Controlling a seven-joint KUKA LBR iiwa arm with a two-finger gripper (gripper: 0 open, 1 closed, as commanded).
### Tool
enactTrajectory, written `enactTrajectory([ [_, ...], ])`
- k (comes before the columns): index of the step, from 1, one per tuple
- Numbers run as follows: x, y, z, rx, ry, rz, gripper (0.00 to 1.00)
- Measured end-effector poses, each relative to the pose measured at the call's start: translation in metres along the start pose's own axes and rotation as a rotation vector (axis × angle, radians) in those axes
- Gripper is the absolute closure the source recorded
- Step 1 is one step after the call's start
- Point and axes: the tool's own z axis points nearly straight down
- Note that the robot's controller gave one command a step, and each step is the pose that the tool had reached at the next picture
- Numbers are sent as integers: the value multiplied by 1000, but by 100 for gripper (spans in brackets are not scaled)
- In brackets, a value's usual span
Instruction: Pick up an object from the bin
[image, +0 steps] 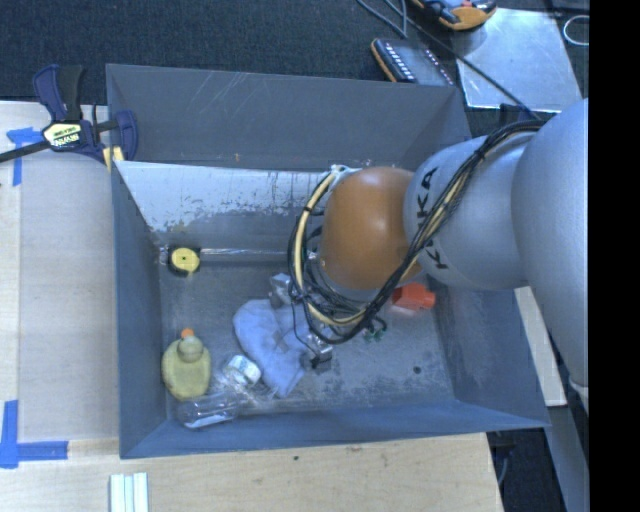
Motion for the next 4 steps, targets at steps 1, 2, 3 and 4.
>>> enactTrajectory([
  [1,2,-13,0,-5,2,162,100],
  [2,2,-13,0,-5,2,162,100],
  [3,3,-13,-5,-5,7,161,100],
  [4,5,-12,-25,-6,13,162,100],
])
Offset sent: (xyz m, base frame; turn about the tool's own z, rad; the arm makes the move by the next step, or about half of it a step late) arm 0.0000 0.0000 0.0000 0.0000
